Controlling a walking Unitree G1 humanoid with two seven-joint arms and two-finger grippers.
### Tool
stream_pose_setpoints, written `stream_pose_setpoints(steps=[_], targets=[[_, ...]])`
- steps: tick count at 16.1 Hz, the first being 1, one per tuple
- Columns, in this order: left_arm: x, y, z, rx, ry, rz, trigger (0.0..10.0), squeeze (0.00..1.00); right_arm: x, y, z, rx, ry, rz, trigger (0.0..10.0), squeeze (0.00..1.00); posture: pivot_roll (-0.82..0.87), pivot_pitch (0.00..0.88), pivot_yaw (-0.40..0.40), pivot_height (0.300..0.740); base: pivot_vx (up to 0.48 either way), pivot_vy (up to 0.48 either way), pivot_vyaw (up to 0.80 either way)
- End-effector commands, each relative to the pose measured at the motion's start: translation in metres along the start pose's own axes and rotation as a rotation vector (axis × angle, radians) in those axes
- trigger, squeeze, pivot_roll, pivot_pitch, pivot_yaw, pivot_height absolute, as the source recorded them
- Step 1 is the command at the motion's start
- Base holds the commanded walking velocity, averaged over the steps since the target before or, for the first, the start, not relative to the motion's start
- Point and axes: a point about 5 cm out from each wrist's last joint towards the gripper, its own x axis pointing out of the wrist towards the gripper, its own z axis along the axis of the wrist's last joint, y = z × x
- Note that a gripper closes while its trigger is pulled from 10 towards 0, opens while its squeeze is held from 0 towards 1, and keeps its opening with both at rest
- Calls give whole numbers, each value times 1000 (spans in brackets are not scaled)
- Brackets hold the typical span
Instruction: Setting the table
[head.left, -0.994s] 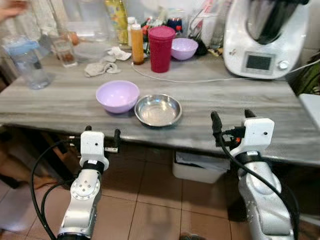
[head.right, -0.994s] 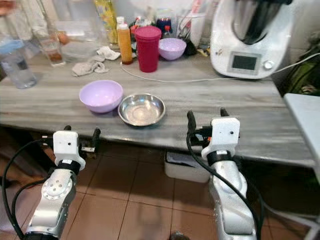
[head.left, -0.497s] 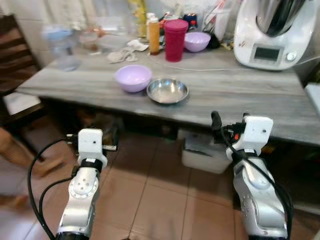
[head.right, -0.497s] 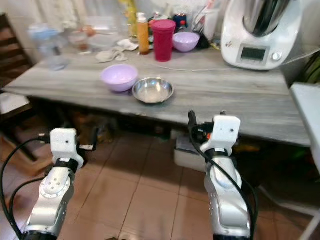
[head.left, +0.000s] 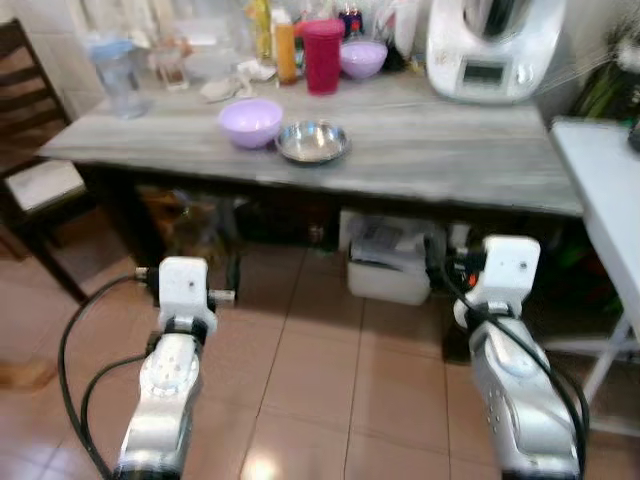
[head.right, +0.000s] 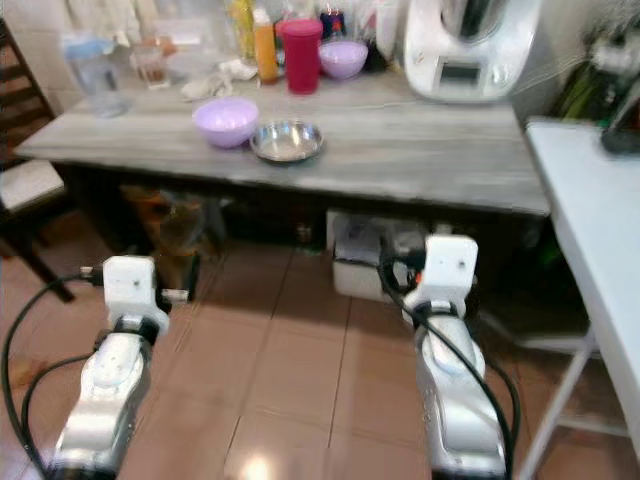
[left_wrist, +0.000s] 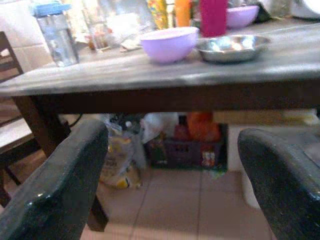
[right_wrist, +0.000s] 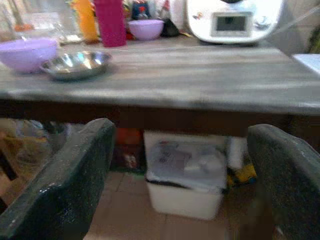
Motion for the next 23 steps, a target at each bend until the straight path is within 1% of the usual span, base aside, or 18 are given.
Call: stream_pose_setpoints(steps=[1, 4, 7, 9, 16, 21, 23], targets=[[2, -1, 6, -12, -27, -43, 10000, 0, 1, 0, 3, 3, -14, -8, 10000, 0, -230, 51, 29, 740, 0, 0, 0], [4, -4, 10, -28, -45, -90, 10000, 0, 2, 0, 6, 3, -19, -9, 10000, 0, -230, 50, 30, 740, 0, 0, 0], [4, -9, 11, -46, -49, -109, 10000, 0, 3, 0, 5, 8, -17, -10, 10000, 0, -232, 56, 34, 740, 0, 0, 0], [3, -12, 11, -59, -48, -130, 10000, 0, 1, -1, 4, 9, -9, -16, 10000, 0, -233, 61, 35, 740, 0, 0, -466], [2, -14, 11, -60, -47, -144, 10000, 0, 1, -1, 5, 5, -11, -13, 10000, 0, -233, 65, 35, 740, 0, 0, -581], [3, -14, 12, -66, -49, -144, 10000, 0, 3, -2, 11, 2, -31, -5, 10000, 0, -237, 68, 28, 740, 0, 0, 0], [3, -15, 12, -67, -50, -147, 10000, 0, 4, -2, 12, -1, -33, -3, 10000, 0, -241, 70, 25, 740, 0, 0, -556]])
